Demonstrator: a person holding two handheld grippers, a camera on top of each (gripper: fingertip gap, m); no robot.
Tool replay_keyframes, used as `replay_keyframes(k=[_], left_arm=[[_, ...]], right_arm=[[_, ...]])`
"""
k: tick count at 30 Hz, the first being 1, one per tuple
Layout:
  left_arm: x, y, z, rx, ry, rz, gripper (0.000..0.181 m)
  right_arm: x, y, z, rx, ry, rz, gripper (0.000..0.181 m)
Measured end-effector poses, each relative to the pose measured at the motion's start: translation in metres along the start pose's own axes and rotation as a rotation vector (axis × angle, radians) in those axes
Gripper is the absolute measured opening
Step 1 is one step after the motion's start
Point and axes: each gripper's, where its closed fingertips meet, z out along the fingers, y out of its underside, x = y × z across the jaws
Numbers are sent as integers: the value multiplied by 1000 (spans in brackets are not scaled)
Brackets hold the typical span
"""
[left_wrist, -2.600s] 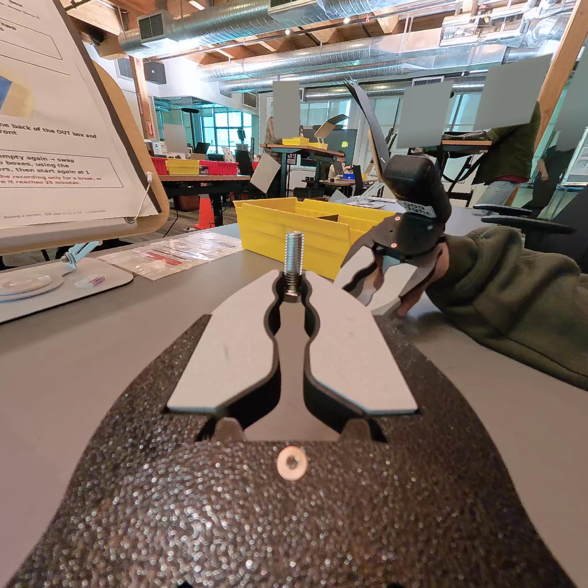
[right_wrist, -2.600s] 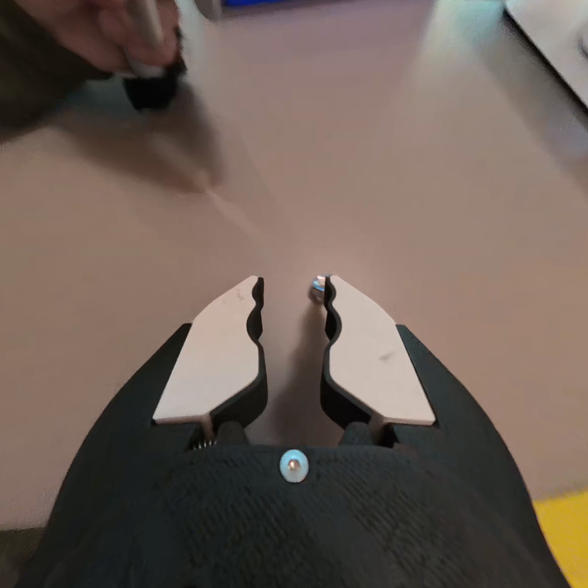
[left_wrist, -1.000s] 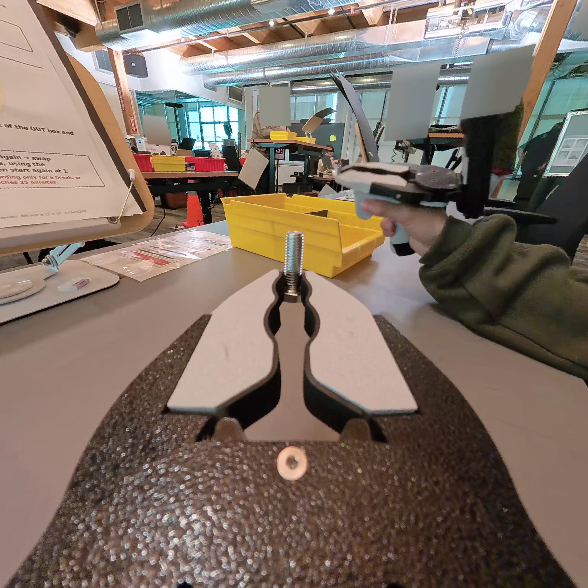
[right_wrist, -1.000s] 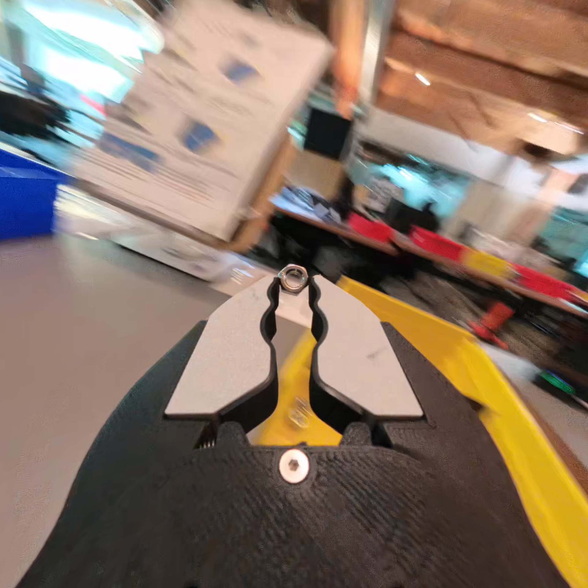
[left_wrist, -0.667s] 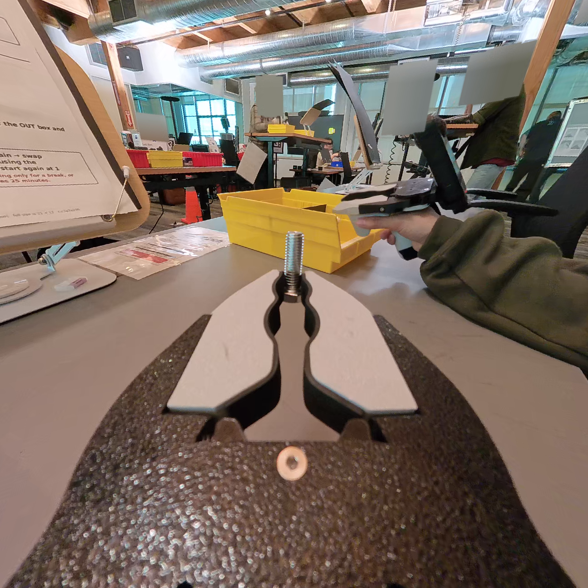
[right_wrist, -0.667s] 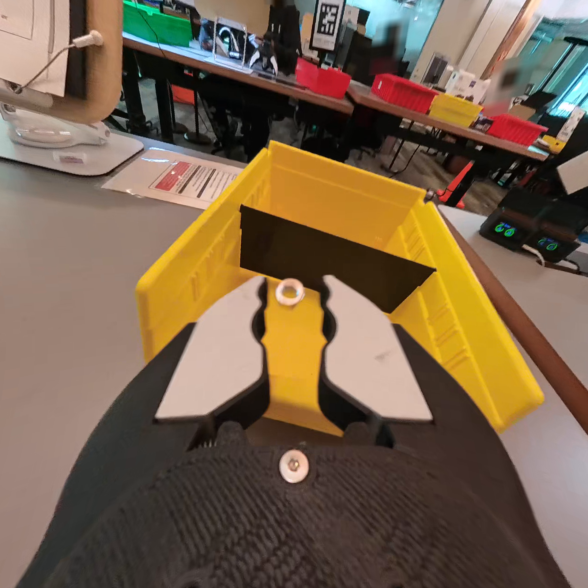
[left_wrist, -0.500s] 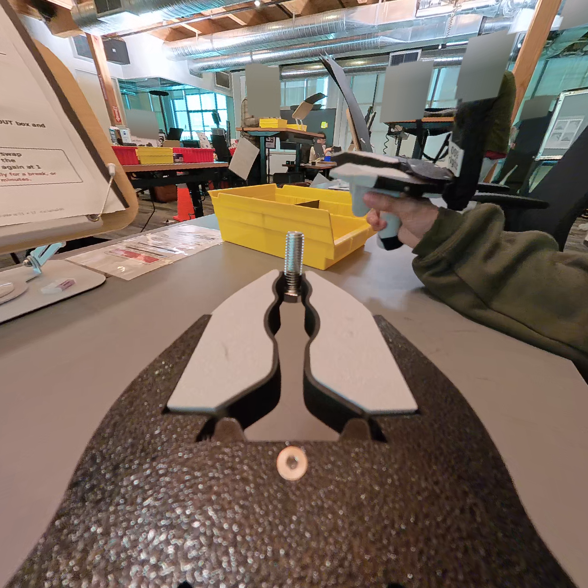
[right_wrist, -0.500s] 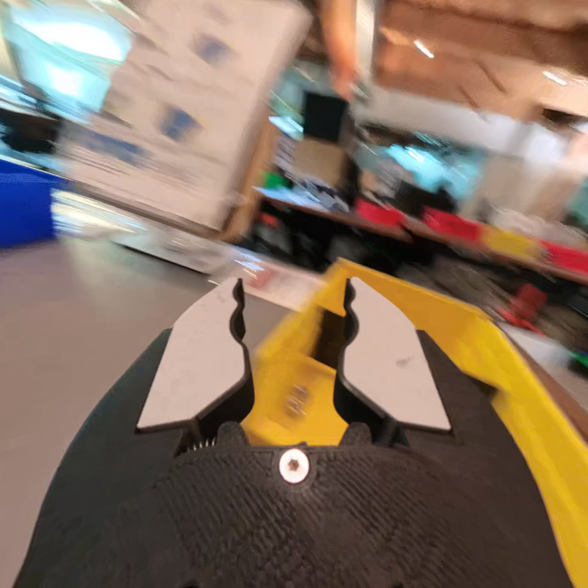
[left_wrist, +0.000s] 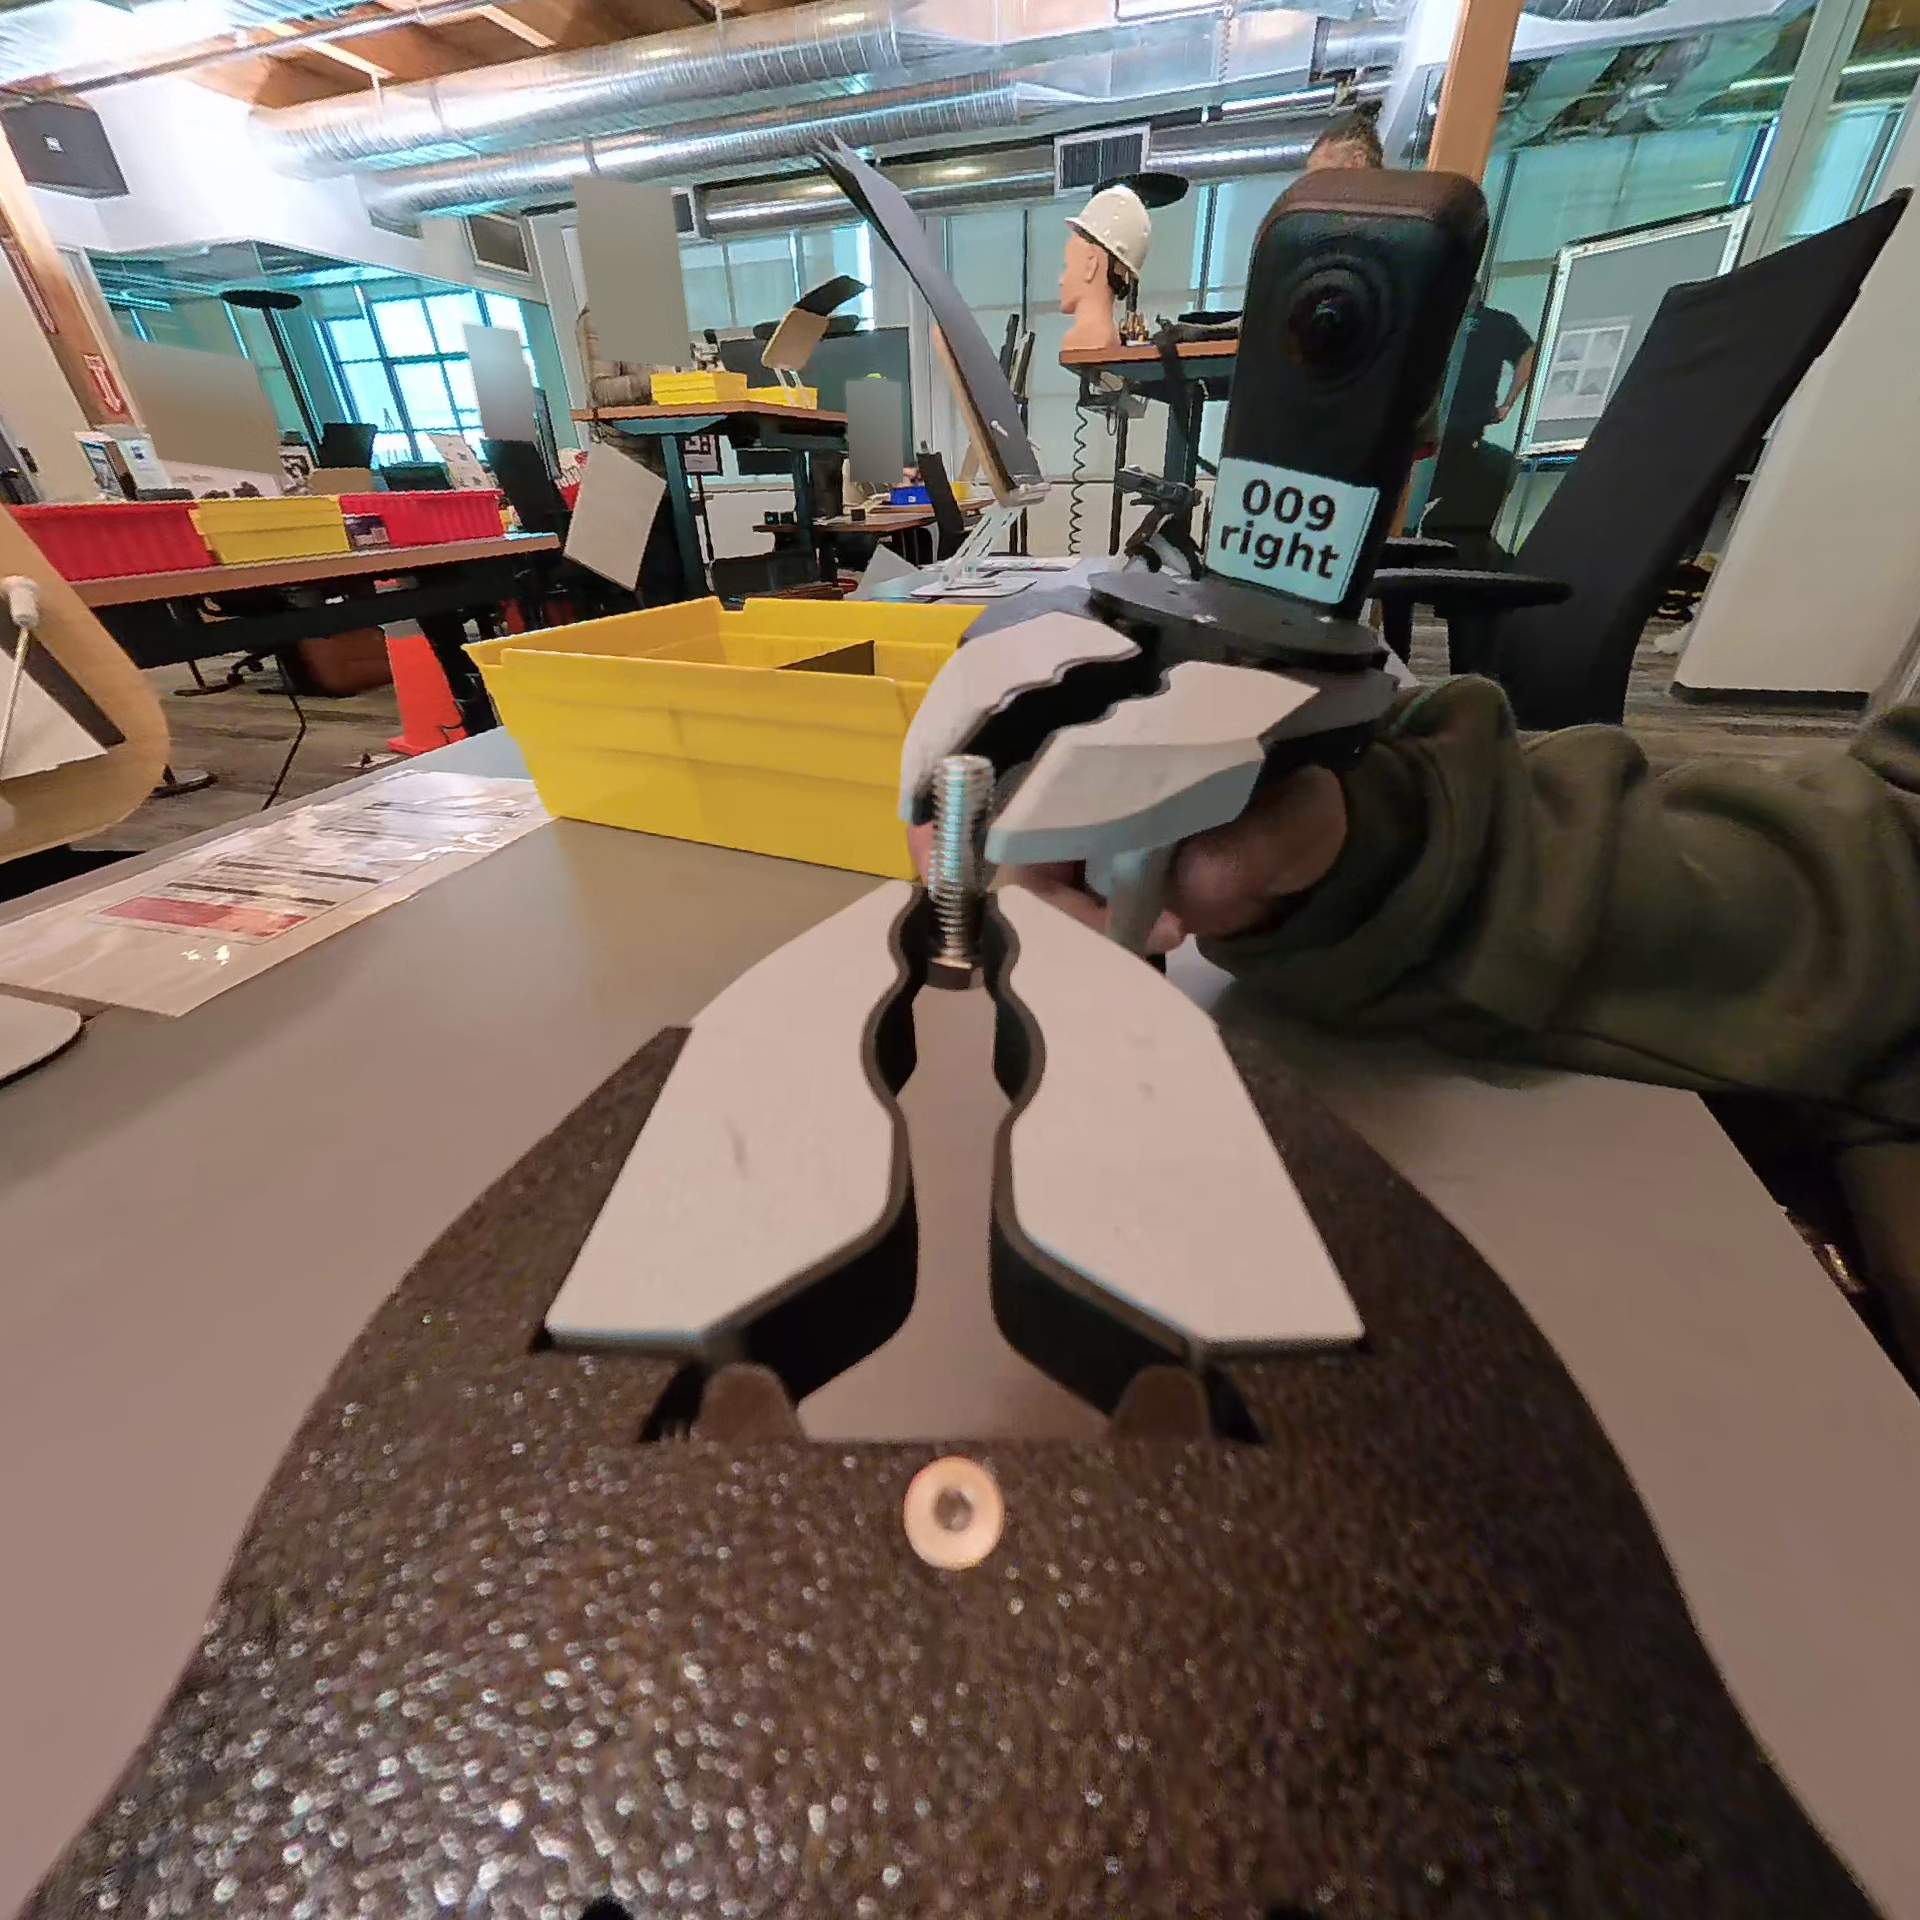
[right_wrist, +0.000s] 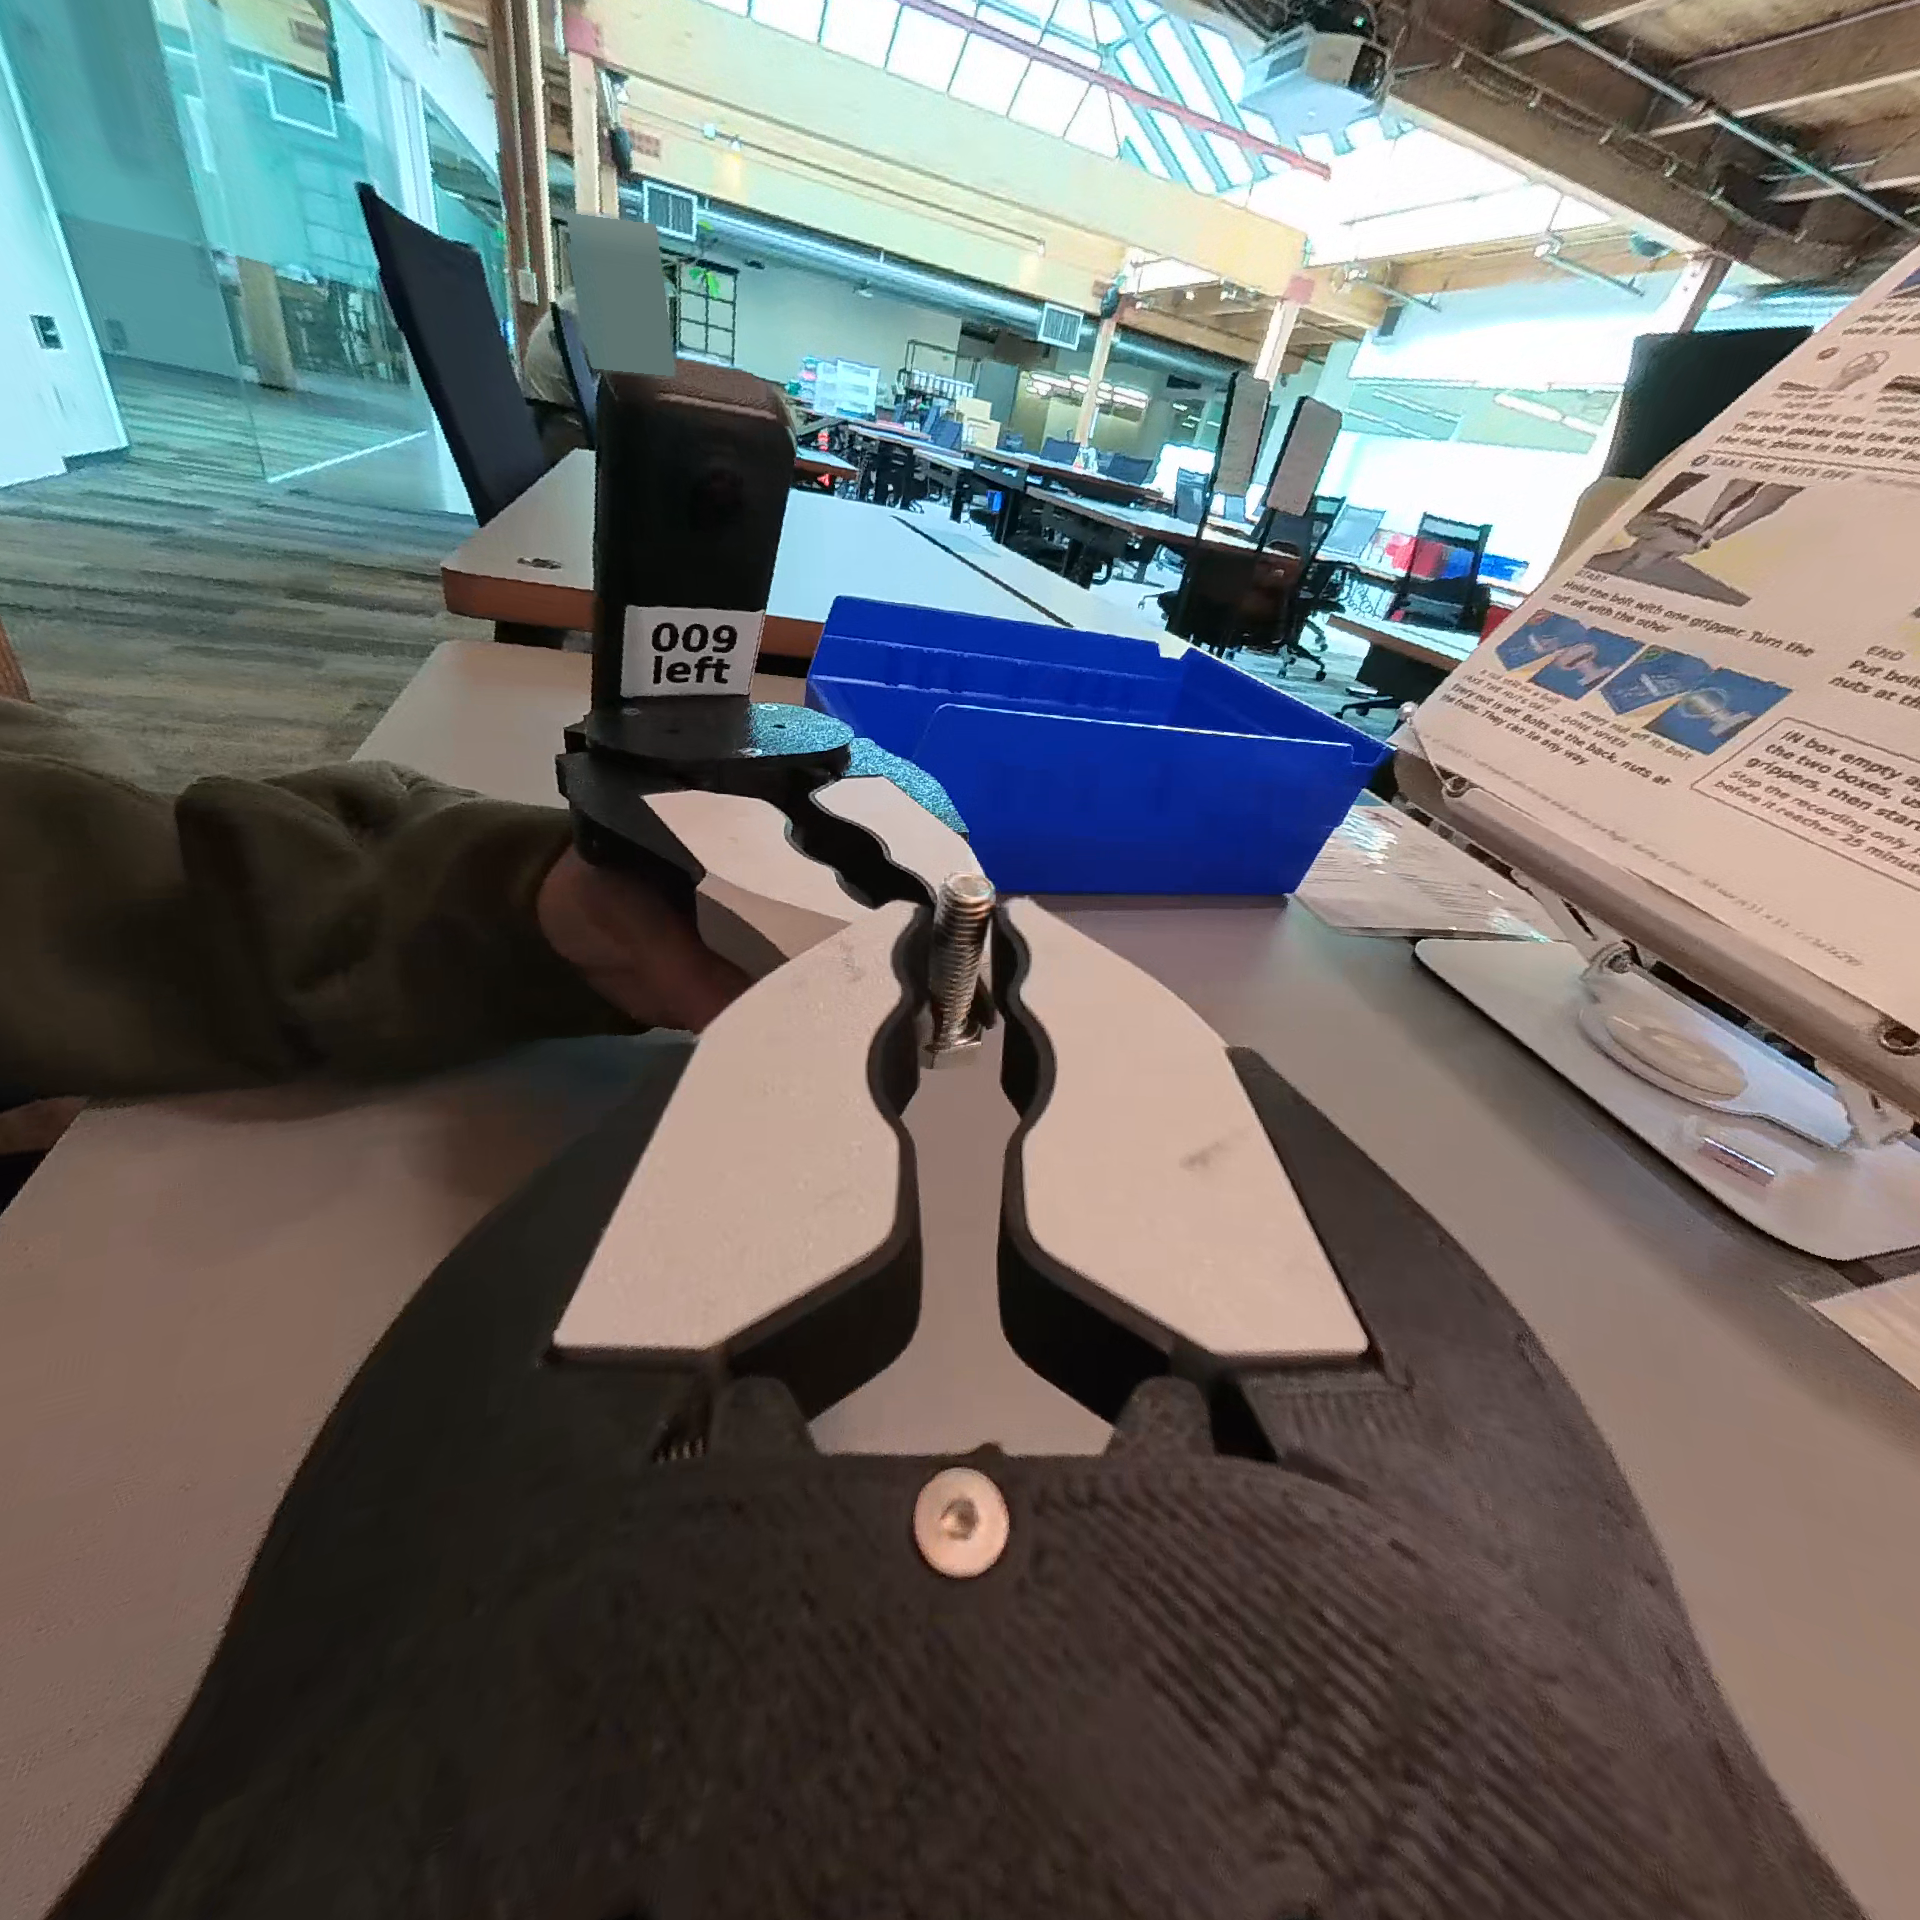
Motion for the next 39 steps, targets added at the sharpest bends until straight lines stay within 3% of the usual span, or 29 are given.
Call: replay_keyframes(k=[4,7,10,14,17,20,22,23,27,32,36,39], left_arm=[[-4,0,2,2,-38,8,9],[-13,-7,0,61,-118,19,20],[-18,-9,-4,82,-140,10,29],[-18,-9,-5,82,-131,8,27],[-16,-6,-2,58,-120,14,26],[-14,-4,1,34,-119,32,25],[-13,-2,2,20,-122,46,25],[-13,-1,3,10,-126,54,24],[-10,14,9,-116,-145,52,24],[-12,23,28,-187,-226,-30,26],[-16,14,80,-179,-273,-128,34],[-25,1,128,-243,-308,-151,44]], right_arm=[[0,2,-1,-32,-1,-29,9],[15,-2,-4,-30,108,-78,9],[74,-8,-38,-89,430,-150,9],[182,4,-125,-414,878,-254,9],[251,18,-180,-626,1037,-268,10],[302,43,-218,-794,1075,-205,10],[321,58,-231,-820,1080,-131,13],[325,63,-237,-797,1089,-89,24],[287,65,-252,-635,1063,107,41],[183,70,-279,-551,973,159,47],[116,68,-299,-518,951,169,49],[100,56,-317,-488,1012,140,49]])
